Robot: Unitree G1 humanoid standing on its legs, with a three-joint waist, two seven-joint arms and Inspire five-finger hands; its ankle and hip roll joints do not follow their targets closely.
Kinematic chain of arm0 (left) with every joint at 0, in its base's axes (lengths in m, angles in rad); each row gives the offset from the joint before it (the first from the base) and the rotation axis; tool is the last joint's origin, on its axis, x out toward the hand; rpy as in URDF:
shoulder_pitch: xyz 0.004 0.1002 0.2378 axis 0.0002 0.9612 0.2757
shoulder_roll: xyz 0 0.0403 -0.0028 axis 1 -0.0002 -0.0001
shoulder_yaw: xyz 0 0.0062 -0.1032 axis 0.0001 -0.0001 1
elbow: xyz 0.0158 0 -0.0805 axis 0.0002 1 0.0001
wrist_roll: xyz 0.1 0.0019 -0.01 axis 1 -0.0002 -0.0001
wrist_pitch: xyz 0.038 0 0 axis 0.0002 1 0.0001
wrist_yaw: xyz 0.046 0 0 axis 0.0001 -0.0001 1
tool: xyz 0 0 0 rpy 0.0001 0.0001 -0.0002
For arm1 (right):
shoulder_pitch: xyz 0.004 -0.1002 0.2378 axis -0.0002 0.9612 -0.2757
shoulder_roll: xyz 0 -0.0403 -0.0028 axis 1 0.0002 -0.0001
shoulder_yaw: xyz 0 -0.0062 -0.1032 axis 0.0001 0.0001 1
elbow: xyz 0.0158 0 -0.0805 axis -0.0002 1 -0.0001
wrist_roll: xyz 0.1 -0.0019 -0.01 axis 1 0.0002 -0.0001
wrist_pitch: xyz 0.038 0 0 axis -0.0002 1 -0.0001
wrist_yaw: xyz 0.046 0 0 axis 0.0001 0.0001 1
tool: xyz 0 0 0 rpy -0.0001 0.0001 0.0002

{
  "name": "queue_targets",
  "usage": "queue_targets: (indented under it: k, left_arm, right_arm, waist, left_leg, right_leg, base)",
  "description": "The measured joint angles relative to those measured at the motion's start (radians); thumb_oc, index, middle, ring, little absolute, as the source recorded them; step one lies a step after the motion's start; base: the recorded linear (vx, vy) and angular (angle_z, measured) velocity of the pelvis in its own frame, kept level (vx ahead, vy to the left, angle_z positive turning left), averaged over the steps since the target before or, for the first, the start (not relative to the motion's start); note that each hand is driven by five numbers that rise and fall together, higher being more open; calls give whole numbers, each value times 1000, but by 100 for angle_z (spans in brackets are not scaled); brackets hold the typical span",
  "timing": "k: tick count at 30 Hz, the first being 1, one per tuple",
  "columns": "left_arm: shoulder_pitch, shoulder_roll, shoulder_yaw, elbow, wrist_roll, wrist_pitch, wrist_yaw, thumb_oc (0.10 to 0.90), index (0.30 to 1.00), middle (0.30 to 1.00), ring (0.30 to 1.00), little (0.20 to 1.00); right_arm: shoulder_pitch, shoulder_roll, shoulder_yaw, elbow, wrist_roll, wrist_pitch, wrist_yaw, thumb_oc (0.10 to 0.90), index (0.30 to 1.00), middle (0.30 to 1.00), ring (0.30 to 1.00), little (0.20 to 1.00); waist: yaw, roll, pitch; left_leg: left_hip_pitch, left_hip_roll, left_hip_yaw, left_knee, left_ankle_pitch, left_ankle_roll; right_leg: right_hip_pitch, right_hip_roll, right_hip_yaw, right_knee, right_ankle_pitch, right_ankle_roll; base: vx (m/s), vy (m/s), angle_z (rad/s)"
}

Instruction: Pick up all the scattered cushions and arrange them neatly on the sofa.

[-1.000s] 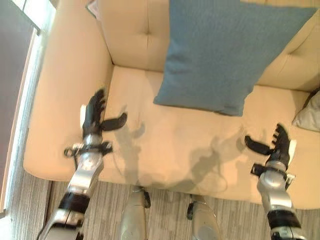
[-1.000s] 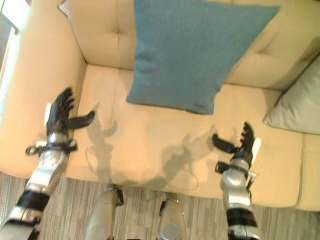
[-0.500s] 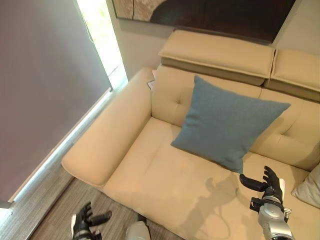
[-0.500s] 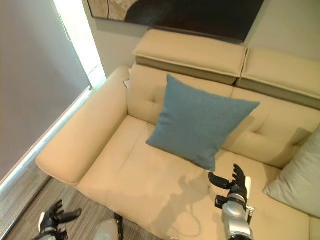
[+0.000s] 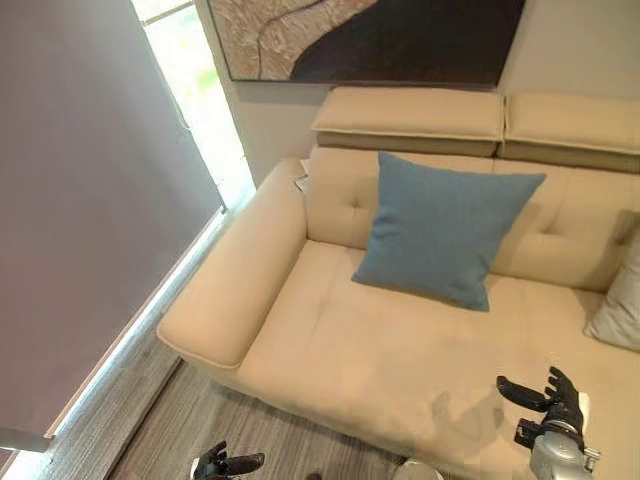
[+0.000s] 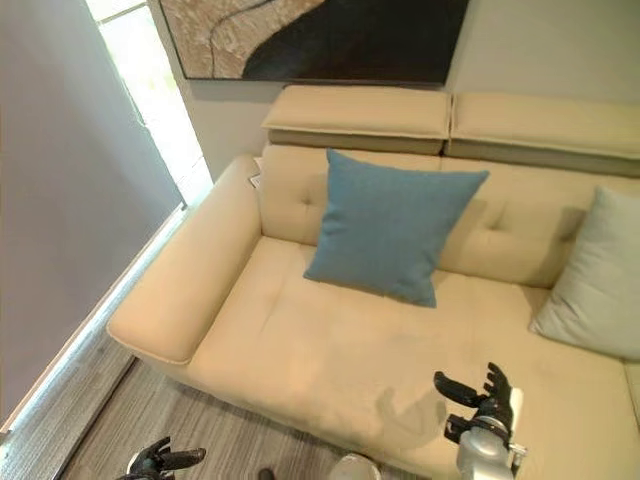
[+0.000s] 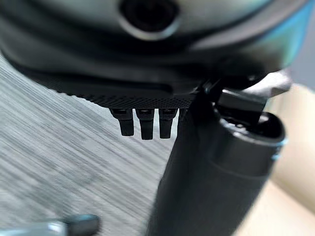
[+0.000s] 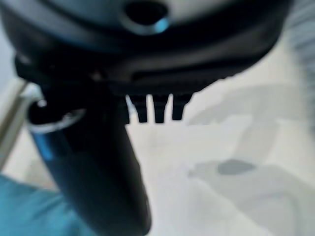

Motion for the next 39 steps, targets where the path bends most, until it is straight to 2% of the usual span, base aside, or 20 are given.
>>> queue_targets:
  k: [1, 2, 3, 4, 6, 8, 9, 10, 11, 14, 16, 18, 21, 24, 27, 28, 32, 36, 38, 39]
  left_arm:
    - [17, -7, 12, 7, 0, 0, 0, 800, 900, 900, 900, 900]
    - [30, -10, 33, 27, 1, -10, -2, 800, 900, 900, 900, 900]
    - [38, -8, 52, 34, 1, -13, -2, 800, 900, 900, 900, 900]
    - [62, 6, 67, 40, -4, 0, 0, 800, 900, 900, 900, 900]
    - [92, 20, 89, 62, -29, 2, -1, 800, 900, 900, 900, 900]
    - [87, 35, 85, 57, -54, 0, -2, 800, 900, 900, 900, 900]
    - [83, 35, 82, 51, -59, 0, -2, 800, 900, 900, 900, 900]
    - [65, 36, 81, 49, -68, 0, -2, 800, 900, 900, 900, 900]
    - [55, 31, 78, 45, -72, 0, -2, 800, 900, 900, 900, 900]
    - [32, 30, 13, -2, -77, -1, 4, 800, 900, 900, 900, 900]
    - [25, 22, -3, -36, -77, -3, 3, 800, 900, 900, 900, 900]
    - [20, 10, -24, -49, -75, -5, 6, 800, 900, 900, 900, 900]
    - [14, 0, -53, -93, -74, -19, 4, 800, 900, 900, 900, 900]
    - [11, -7, -111, -140, -52, -36, 3, 800, 900, 900, 900, 900]
    - [-46, -24, -183, -188, -13, -46, 7, 800, 900, 900, 900, 900]
    - [-71, -31, -200, -189, 5, -46, 4, 800, 900, 900, 900, 900]
    - [-120, -25, -280, -240, 86, -65, -1, 800, 900, 900, 900, 900]
    - [-141, -6, -305, -220, 127, -67, -9, 800, 900, 900, 900, 900]
    - [-135, -12, -305, -202, 135, -64, -22, 800, 900, 900, 900, 900]
    - [-122, -12, -303, -192, 140, -64, -20, 800, 900, 900, 900, 900]
  right_arm:
    - [-2, 6, 10, -5, -2, -1, 0, 800, 900, 900, 900, 900]
    - [-8, 18, 29, -1, -2, 0, -8, 800, 900, 900, 900, 900]
    - [-8, 24, 51, -1, -3, 1, -14, 800, 900, 900, 900, 900]
    - [-4, 42, 76, -1, -11, 0, -7, 800, 900, 900, 900, 900]
    - [-6, 55, 106, 4, -17, -5, -1, 800, 900, 900, 900, 900]
    - [-15, 59, 104, 2, -13, -7, 8, 800, 900, 900, 900, 900]
    - [-21, 55, 103, 6, -12, -7, 8, 800, 900, 900, 900, 900]
    - [-33, 45, 104, 22, -9, -8, 8, 800, 900, 900, 900, 900]
    - [-54, 36, 104, 43, -7, -8, 7, 800, 900, 900, 900, 900]
    - [-83, 2, 125, 75, 10, -16, 4, 800, 900, 900, 900, 900]
    - [-83, -15, 125, 70, 10, -17, 3, 800, 900, 900, 900, 900]
    - [-75, -28, 124, 65, 10, -19, 5, 800, 900, 900, 900, 900]
    - [-65, -47, 121, 63, 10, -18, 2, 800, 900, 900, 900, 900]
    - [-69, -64, 113, 17, 5, -23, 4, 800, 900, 900, 900, 900]
    - [-81, -80, 79, -8, -1, -24, -5, 800, 900, 900, 900, 900]
    - [-93, -83, 74, -11, -1, -24, -5, 800, 900, 900, 900, 900]
    - [-96, -43, 76, -20, -19, -25, -14, 800, 900, 900, 900, 900]
    - [-98, 46, 117, -17, -20, -17, -11, 800, 900, 900, 900, 900]
    - [-83, 59, 132, -16, -23, -16, 0, 800, 900, 900, 900, 900]
    - [-81, 65, 165, -8, -23, -12, 9, 800, 900, 900, 900, 900]
  waist:
    - [12, 22, 9]
    - [28, 34, 12]
    - [49, 33, 12]
    - [71, 15, -4]
    - [132, -17, -30]
    - [168, -42, -35]
    - [167, -45, -36]
    - [173, -47, -35]
    - [184, -35, -33]
    - [195, 5, -47]
    - [186, 2, -34]
    - [160, -2, -24]
    - [107, -3, -17]
    - [73, 26, -10]
    - [36, 78, 11]
    - [30, 100, 16]
    - [-11, 60, 49]
    - [9, 61, 93]
    - [1, 52, 98]
    - [47, 51, 99]
  left_leg:
    - [-8, 24, 39, -9, 29, 19]
    - [-13, 57, 90, -19, 47, 24]
    - [0, 73, 113, -35, 52, 16]
    - [3, 96, 170, -40, 56, 32]
    - [4, 123, 231, -36, 81, 6]
    - [-44, 143, 229, 3, 87, -20]
    - [-64, 147, 211, 17, 108, -36]
    - [-104, 171, 194, 57, 111, -55]
    - [-118, 197, 186, 68, 115, -57]
    - [-151, 279, 135, 4, 244, -149]
    - [-134, 258, 66, -36, 262, -183]
    - [-101, 221, 16, -29, 221, -176]
    - [-52, 150, -29, 49, 105, -171]
    - [7, 72, -211, 189, -80, -181]
    - [102, 58, -270, -8, -108, -128]
    - [108, 59, -264, -43, -106, -79]
    - [99, -3, -156, -93, -37, -22]
    - [78, 15, -8, -95, -28, 8]
    - [86, 22, 35, -96, -29, 9]
    - [113, 45, 105, -113, -31, 1]
  right_leg:
    - [-15, 17, 2, 36, -20, -5]
    - [-69, 27, -26, 210, -76, -76]
    - [-87, 31, -50, 314, -108, -99]
    - [-71, 37, -50, 422, -178, -93]
    - [-4, 41, -1, 541, -258, -19]
    - [95, 80, 101, 396, -344, 39]
    - [127, 118, 112, 334, -370, -14]
    - [135, 150, 162, 248, -376, -107]
    - [132, 180, 165, 226, -365, -138]
    - [61, 280, 176, 233, -322, -213]
    - [41, 286, 182, 245, -310, -230]
    - [37, 281, 193, 222, -269, -246]
    - [47, 261, 211, 141, -202, -237]
    - [48, 273, 270, 52, -128, -207]
    - [5, 299, 321, 27, -62, -196]
    - [-17, 301, 319, 30, -55, -180]
    - [-89, 223, 340, 9, -38, -125]
    - [-131, 122, 138, 94, -73, -74]
    - [-72, 80, 109, 89, -86, -67]
    - [-71, 64, 36, 156, -123, -68]
  base:
    - [-445, -76, -83]
    - [-426, -124, -101]
    - [-267, -105, -118]
    - [-495, -270, -129]
    - [-421, -320, -117]
    - [-286, -311, -46]
    - [-322, -320, 0]
    - [-247, -191, -9]
    - [-252, -194, -39]
    - [-457, -115, -27]
    - [-312, -21, -13]
    - [-326, 0, -23]
    - [-241, 49, -13]
    - [-313, 131, -55]
    - [-224, 127, -37]
    - [-306, 139, -58]
    - [-361, -6, -67]
    - [-141, -53, -102]
    - [-152, -107, -89]
    - [-136, -145, -132]
